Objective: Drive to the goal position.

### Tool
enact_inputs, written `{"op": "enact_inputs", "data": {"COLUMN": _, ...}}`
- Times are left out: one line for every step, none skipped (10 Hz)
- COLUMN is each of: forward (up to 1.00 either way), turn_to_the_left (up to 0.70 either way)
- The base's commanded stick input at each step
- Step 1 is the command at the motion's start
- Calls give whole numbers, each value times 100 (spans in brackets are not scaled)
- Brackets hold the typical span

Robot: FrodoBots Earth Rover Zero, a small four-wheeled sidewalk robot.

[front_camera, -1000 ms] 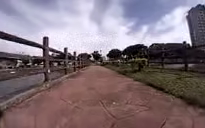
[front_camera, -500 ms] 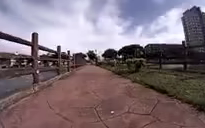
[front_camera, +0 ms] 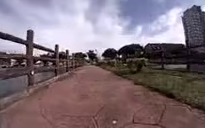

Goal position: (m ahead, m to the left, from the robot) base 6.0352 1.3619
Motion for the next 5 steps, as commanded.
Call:
{"op": "enact_inputs", "data": {"forward": 70, "turn_to_the_left": 12}}
{"op": "enact_inputs", "data": {"forward": 70, "turn_to_the_left": 18}}
{"op": "enact_inputs", "data": {"forward": 70, "turn_to_the_left": 35}}
{"op": "enact_inputs", "data": {"forward": 70, "turn_to_the_left": 47}}
{"op": "enact_inputs", "data": {"forward": 70, "turn_to_the_left": 47}}
